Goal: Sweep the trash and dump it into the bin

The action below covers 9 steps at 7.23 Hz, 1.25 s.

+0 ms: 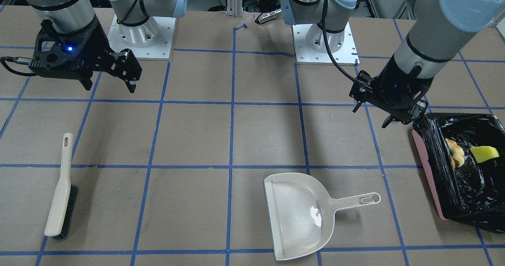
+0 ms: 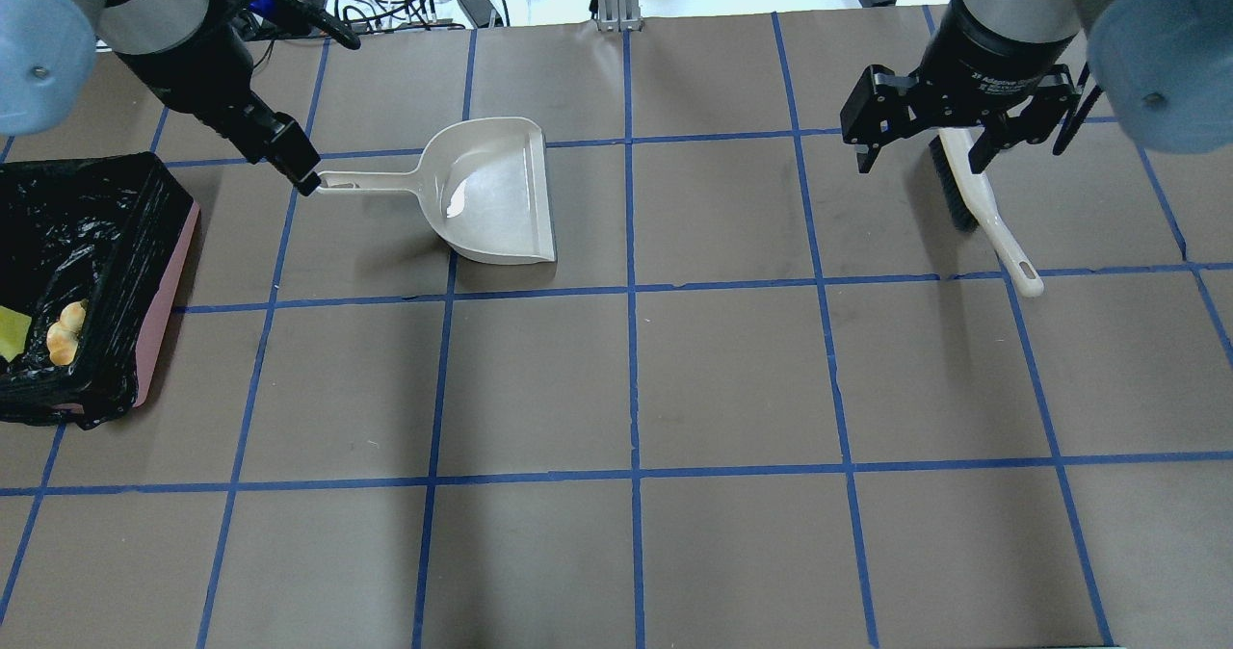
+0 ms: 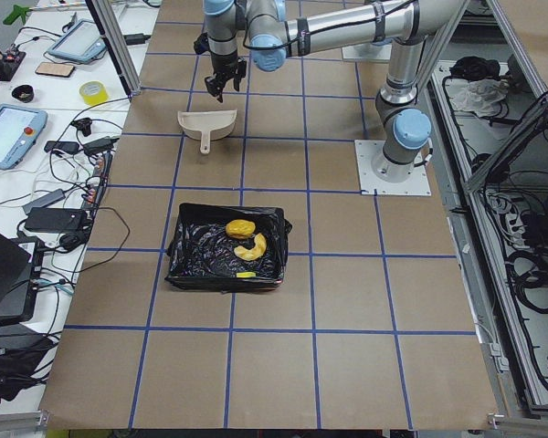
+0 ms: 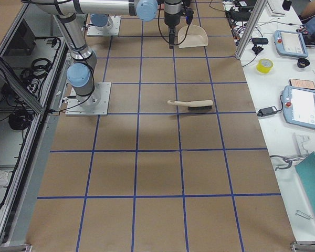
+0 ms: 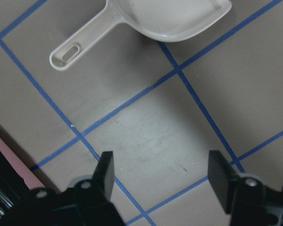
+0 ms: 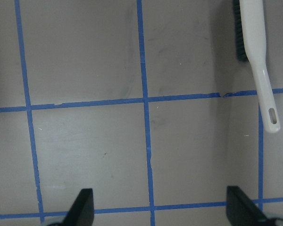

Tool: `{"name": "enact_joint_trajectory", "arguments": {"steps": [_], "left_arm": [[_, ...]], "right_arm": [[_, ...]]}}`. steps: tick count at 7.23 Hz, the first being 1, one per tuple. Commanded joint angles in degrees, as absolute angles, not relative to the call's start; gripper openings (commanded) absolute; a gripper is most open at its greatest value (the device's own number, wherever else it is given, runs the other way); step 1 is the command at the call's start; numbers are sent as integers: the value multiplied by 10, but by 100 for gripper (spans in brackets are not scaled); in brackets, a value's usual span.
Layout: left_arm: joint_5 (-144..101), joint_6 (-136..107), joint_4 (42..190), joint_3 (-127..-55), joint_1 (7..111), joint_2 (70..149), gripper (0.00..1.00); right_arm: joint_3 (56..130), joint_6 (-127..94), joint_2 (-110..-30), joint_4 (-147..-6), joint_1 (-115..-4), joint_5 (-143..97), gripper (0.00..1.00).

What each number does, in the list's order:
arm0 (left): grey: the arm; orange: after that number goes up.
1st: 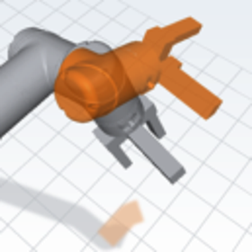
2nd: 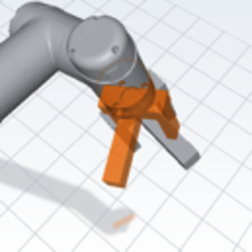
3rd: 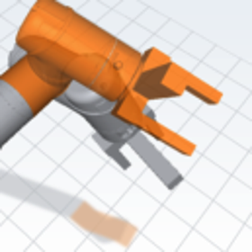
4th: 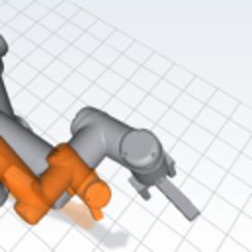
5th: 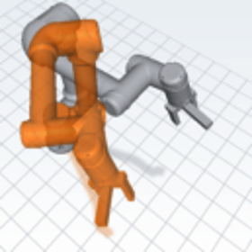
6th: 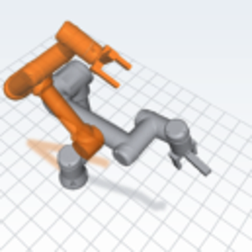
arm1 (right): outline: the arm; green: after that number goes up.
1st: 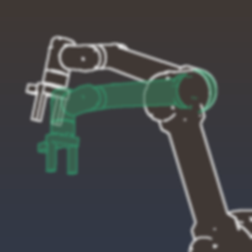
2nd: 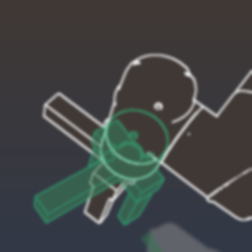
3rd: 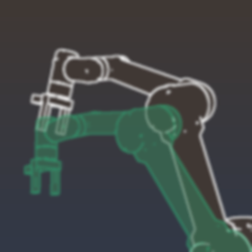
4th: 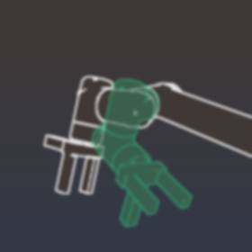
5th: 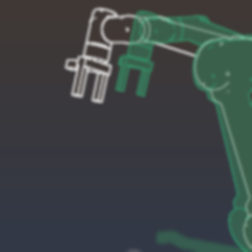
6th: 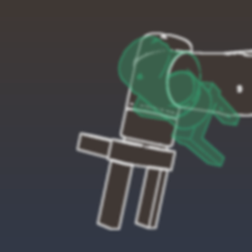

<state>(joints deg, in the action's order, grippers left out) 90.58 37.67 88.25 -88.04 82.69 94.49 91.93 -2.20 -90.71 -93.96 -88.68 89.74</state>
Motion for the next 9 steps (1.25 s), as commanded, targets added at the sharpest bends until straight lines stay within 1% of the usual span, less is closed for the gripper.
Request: {"name": "enact_joint_trajectory", "arguments": {"steps": [1,2,6,9], "left_arm": [[917,235,936,-885,826,892,75],[917,169,950,-885,826,881,75],[910,42,952,-891,845,854,75],[915,-18,945,-906,892,850,76]], "right_arm": [[919,-22,-907,-941,-887,897,100],[919,-22,-906,-942,-887,897,100],[919,-22,-906,-944,-887,899,100],[919,-24,-906,-946,-887,895,100]]}}
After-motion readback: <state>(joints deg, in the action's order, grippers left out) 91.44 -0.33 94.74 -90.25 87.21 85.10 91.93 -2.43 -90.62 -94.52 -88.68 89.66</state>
